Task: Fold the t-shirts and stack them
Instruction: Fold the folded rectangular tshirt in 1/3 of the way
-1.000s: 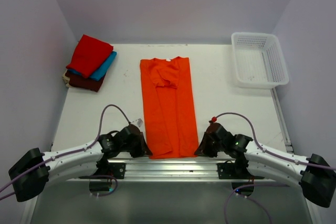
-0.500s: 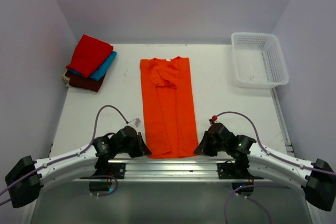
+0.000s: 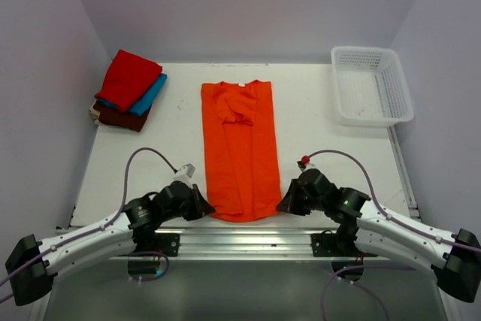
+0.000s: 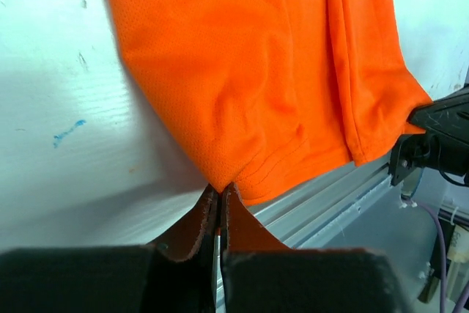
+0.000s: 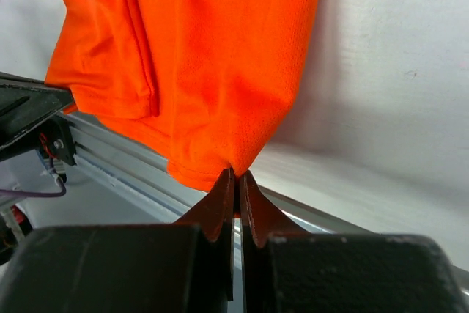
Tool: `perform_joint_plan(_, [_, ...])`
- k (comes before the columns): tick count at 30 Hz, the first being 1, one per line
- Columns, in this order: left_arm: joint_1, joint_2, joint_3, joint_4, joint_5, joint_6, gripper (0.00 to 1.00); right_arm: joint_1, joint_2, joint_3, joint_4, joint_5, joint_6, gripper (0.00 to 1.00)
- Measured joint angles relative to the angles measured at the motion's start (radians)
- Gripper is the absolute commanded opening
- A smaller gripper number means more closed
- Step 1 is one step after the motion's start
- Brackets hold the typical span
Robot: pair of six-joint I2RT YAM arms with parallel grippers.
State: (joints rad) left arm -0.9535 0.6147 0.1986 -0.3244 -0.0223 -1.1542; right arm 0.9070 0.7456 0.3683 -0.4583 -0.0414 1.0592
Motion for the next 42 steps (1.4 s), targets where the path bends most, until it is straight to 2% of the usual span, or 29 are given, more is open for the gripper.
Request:
perform_joint_plan(7, [-0.003,-0.053,0.061,-0.012,-0.126,0.063,0.0,-0.011,0.065,0.105,-0.011,0.078,-0.08,0.0])
perform_joint_plan(18, [-0.003,0.015,0.131,0.042,-0.279,0.192,0.0,-0.087,0.219,0.229,0.009,0.144,-0.23,0.0])
perform_joint_plan(23, [-0.003,0.02,0.131,0.117,-0.364,0.259,0.0,-0.129,0.297,0.294,0.032,0.163,-0.306,0.0])
perform_joint_plan(30, [0.001,0.116,0.13,0.27,-0.451,0.359,0.0,-0.178,0.43,0.386,0.095,0.179,-0.405,0.0])
perform_joint_plan(33, [0.039,0.183,0.13,0.355,-0.455,0.408,0.0,-0.197,0.494,0.424,0.128,0.18,-0.436,0.0])
perform_joint_plan(38, [0.226,0.363,0.138,0.453,-0.384,0.45,0.0,-0.238,0.595,0.485,0.164,0.177,-0.48,0.0])
perform_joint_plan(42, [0.298,0.503,0.173,0.5,-0.33,0.478,0.0,-0.261,0.651,0.523,0.187,0.167,-0.502,0.0])
